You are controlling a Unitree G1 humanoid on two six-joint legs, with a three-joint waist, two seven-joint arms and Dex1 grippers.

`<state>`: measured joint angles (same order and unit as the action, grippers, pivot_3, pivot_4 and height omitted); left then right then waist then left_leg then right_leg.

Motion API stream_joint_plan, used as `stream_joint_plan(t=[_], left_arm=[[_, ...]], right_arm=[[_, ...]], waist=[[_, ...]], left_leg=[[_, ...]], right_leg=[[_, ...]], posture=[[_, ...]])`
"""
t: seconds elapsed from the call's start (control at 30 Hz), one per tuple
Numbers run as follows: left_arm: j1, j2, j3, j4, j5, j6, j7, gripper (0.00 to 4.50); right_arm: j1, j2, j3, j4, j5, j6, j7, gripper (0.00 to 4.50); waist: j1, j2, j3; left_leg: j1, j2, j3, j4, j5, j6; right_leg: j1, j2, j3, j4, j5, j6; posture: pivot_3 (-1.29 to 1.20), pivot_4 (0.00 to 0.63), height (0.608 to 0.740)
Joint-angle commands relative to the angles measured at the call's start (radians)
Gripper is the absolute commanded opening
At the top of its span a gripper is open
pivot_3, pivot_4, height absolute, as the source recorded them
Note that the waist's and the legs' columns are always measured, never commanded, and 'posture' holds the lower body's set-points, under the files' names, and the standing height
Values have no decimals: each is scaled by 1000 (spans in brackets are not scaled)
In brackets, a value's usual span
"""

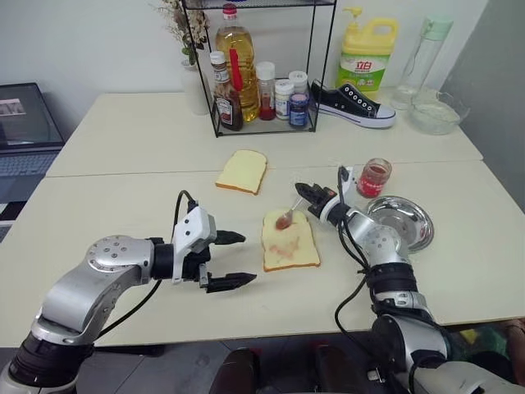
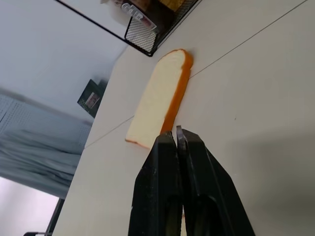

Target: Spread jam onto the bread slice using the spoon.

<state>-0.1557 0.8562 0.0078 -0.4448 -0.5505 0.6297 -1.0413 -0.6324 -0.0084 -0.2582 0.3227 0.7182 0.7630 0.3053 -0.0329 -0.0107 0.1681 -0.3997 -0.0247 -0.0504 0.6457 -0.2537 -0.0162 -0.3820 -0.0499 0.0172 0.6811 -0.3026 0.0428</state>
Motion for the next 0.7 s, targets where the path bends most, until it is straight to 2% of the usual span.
stream_joint_plan(t=[0.03, 0.3, 0.7], left_arm=[[8, 19, 32, -35, -17, -10, -11, 4500], [19, 31, 48, -34, -19, -8, -13, 4500], [47, 34, 76, -53, -23, 1, -5, 4500]], right_arm=[[58, -20, 32, -134, 28, 99, -6, 27], [136, -39, 66, -333, 78, 223, -4, 27], [167, -76, 38, -430, 153, 335, -15, 27]], waist=[[0, 0, 0], [-5, 0, 0], [0, 0, 0]], left_leg=[[0, 0, 0, 0, 0, 0], [0, 0, 0, -1, 0, 0], [0, 0, 0, 0, 0, 0]], right_leg=[[0, 0, 0, 0, 0, 0], [-1, 1, 0, 0, 0, 0], [-1, 0, 0, 0, 0, 0]], posture=[[0, 150, 740], [0, 150, 740], [0, 150, 740]])
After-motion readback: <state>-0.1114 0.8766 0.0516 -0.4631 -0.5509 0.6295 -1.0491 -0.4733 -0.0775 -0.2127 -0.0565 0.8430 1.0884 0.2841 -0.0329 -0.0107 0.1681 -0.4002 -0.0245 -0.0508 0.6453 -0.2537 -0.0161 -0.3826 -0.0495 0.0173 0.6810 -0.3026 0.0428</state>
